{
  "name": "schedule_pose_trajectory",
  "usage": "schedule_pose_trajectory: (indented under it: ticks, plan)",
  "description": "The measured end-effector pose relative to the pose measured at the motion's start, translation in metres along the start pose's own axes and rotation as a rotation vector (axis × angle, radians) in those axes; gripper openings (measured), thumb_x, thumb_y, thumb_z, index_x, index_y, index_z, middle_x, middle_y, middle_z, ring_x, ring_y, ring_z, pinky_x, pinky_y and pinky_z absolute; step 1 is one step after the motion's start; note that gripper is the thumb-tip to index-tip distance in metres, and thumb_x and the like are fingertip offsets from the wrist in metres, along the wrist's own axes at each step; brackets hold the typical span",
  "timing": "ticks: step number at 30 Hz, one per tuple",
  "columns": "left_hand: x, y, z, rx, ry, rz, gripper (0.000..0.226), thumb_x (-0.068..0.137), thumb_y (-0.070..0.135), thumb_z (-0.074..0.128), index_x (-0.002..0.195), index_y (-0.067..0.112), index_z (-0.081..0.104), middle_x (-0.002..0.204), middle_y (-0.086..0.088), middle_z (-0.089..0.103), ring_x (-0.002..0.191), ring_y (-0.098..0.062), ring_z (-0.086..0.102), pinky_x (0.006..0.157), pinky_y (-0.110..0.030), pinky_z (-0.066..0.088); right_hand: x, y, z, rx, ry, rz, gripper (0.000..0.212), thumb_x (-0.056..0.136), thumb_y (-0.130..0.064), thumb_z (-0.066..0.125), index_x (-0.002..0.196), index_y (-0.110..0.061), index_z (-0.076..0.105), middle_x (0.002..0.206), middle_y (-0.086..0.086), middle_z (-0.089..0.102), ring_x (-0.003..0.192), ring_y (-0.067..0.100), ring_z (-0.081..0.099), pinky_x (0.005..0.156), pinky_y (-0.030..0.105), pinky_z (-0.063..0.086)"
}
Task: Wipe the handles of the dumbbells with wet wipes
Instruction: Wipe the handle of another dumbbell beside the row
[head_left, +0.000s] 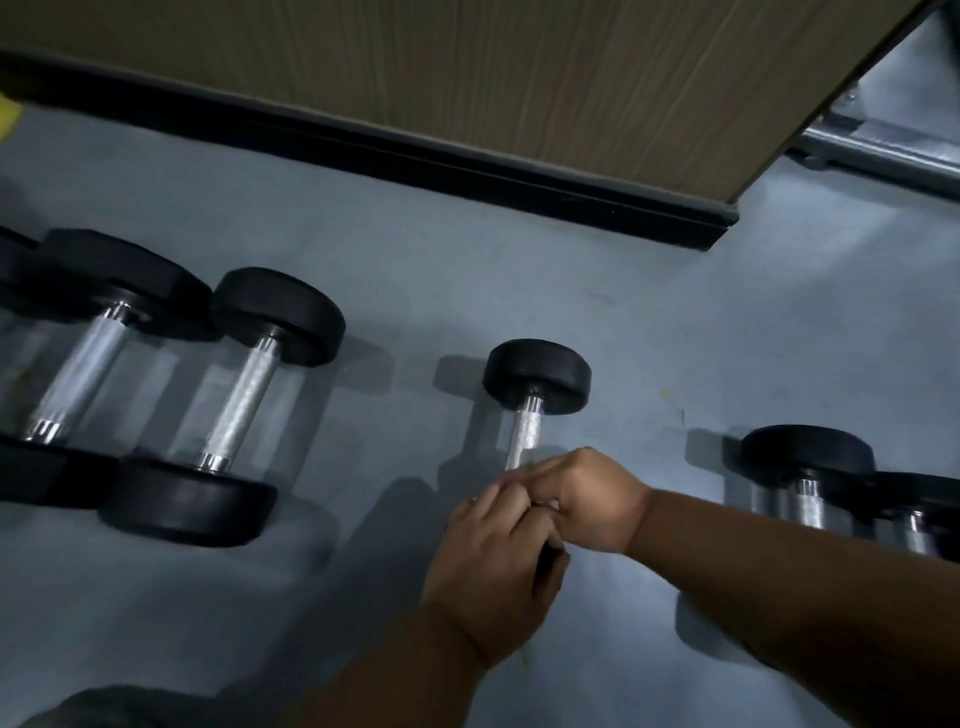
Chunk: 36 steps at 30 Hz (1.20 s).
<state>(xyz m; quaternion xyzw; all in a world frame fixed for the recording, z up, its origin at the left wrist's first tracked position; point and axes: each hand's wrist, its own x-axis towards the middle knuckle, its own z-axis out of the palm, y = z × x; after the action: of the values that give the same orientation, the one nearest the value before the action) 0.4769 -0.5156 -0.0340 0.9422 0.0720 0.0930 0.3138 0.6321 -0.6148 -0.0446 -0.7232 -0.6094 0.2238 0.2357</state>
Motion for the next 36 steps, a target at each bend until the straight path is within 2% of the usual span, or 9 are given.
schedule_pose_trajectory:
  ticks: [3,7,12,17,22,25,28,33,36]
  plan:
    - [-0.001,0.006,0.003,0.059,0.013,0.0,0.018,0.089,0.034,0.063,0.079,0.02,0.057,0.084,-0.001,0.049,0.079,-0.027,0.048,0.066,-0.043,0.043,0.025,0.024,-0.011,-0.074,0.164,0.074,0.029,0.095,-0.041,0.056,0.1,-0.025,0.08,0.11,-0.012,0.076,0.099,0.01,0.072,0.079,0.034,0.061]
    - [0.0,0.002,0.01,0.05,0.123,0.039,0.021,0.087,0.029,0.067,0.072,0.018,0.057,0.077,-0.004,0.047,0.072,-0.029,0.046,0.06,-0.045,0.039,0.035,0.029,0.013,0.033,0.468,0.213,0.011,0.089,-0.02,0.072,0.092,-0.016,0.082,0.103,-0.008,0.077,0.097,-0.001,0.069,0.081,0.032,0.058]
    - [-0.003,-0.003,0.013,0.034,0.156,0.074,0.02,0.086,0.032,0.068,0.075,0.017,0.06,0.082,-0.006,0.055,0.078,-0.032,0.053,0.066,-0.046,0.042,0.013,0.016,0.022,0.127,0.201,-0.003,0.01,0.091,-0.022,0.074,0.096,-0.018,0.081,0.105,-0.01,0.076,0.096,0.003,0.071,0.083,0.025,0.057]
    - [-0.001,0.001,0.019,0.133,0.218,0.089,0.021,0.081,0.026,0.07,0.068,0.016,0.058,0.071,-0.007,0.046,0.065,-0.029,0.044,0.056,-0.042,0.035,0.027,0.032,0.007,0.095,0.445,0.081,0.01,0.09,-0.02,0.075,0.096,-0.015,0.081,0.103,-0.007,0.077,0.098,0.0,0.069,0.085,0.021,0.055]
    - [0.001,0.003,0.022,0.134,0.242,0.088,0.021,0.078,0.027,0.069,0.064,0.018,0.058,0.07,-0.008,0.05,0.067,-0.03,0.05,0.058,-0.039,0.035,-0.001,0.023,0.022,0.208,0.083,-0.129,0.017,0.089,-0.009,0.075,0.105,-0.015,0.077,0.114,-0.006,0.073,0.102,0.009,0.071,0.085,0.031,0.058]
    - [0.0,0.005,0.027,0.186,0.238,0.08,0.02,0.078,0.027,0.069,0.063,0.02,0.057,0.07,-0.007,0.049,0.065,-0.03,0.045,0.058,-0.037,0.032,0.021,0.043,0.002,0.067,0.244,-0.057,0.011,0.091,-0.021,0.076,0.101,-0.019,0.08,0.109,-0.01,0.075,0.098,0.002,0.071,0.084,0.026,0.058]
    - [0.001,0.007,0.03,0.197,0.265,0.091,0.022,0.078,0.026,0.07,0.062,0.02,0.056,0.068,-0.006,0.045,0.063,-0.029,0.042,0.058,-0.037,0.028,0.025,0.044,0.003,0.091,0.463,0.085,0.007,0.09,-0.017,0.076,0.095,-0.014,0.081,0.105,-0.011,0.075,0.099,-0.003,0.069,0.085,0.028,0.057]
    - [0.001,0.014,0.033,0.217,0.286,0.114,0.02,0.074,0.025,0.071,0.062,0.019,0.057,0.07,-0.009,0.054,0.067,-0.028,0.052,0.057,-0.037,0.034,-0.011,0.021,0.028,0.284,0.125,-0.091,0.012,0.095,-0.015,0.072,0.104,-0.014,0.078,0.114,-0.006,0.072,0.104,0.007,0.069,0.088,0.03,0.056]
    - [0.003,0.019,0.043,0.266,0.336,0.101,0.028,0.065,0.022,0.075,0.057,0.022,0.049,0.065,-0.006,0.05,0.061,-0.028,0.05,0.054,-0.035,0.031,0.003,0.045,0.011,0.105,0.291,-0.047,0.018,0.098,-0.033,0.066,0.102,-0.022,0.08,0.112,-0.011,0.074,0.103,0.001,0.07,0.086,0.03,0.059]
